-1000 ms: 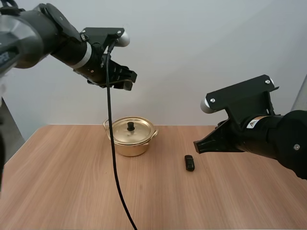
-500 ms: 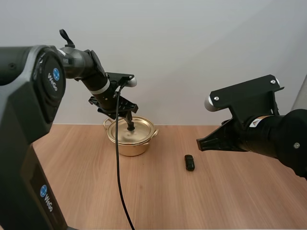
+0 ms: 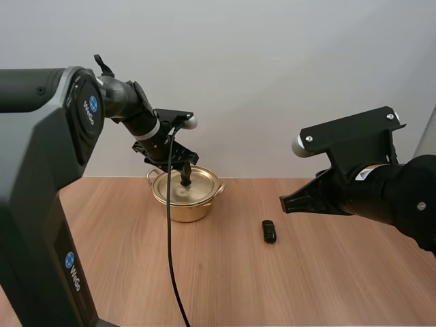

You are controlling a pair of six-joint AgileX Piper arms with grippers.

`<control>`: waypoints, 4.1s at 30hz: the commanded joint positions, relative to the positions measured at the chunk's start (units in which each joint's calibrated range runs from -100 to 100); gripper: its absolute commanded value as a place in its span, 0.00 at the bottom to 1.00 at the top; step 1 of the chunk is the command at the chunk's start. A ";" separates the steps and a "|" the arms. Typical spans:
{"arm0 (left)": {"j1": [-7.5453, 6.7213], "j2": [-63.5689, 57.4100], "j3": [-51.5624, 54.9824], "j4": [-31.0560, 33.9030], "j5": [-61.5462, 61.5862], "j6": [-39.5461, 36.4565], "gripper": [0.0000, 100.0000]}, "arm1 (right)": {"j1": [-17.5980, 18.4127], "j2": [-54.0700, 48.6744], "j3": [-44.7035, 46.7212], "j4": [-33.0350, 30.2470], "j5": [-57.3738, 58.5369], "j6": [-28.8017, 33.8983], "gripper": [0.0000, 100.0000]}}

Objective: Open the pot, put the car inside, and close it

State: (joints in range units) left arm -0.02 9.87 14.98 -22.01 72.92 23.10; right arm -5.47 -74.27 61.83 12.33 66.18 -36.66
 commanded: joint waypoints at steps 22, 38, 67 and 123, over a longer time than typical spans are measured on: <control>-3.81 4.00 -0.11 9.42 -9.03 -3.88 0.80 | -0.69 0.03 -0.05 0.20 0.42 -0.20 0.00; -3.82 -2.83 -4.03 4.31 -7.92 -1.18 0.00 | -0.69 7.19 4.71 0.97 -7.47 -0.20 0.00; 4.25 -45.57 -7.86 -4.96 -7.10 -6.57 0.00 | -0.69 56.70 -7.60 23.02 -12.33 -15.68 0.86; 7.47 -53.17 -7.86 -16.77 -1.00 -4.46 0.00 | 11.38 60.92 -30.22 43.65 -42.57 -31.70 0.00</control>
State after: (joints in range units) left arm 7.33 -42.48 7.06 -36.83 72.01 16.92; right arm 3.94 -13.38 33.63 45.26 23.45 -63.28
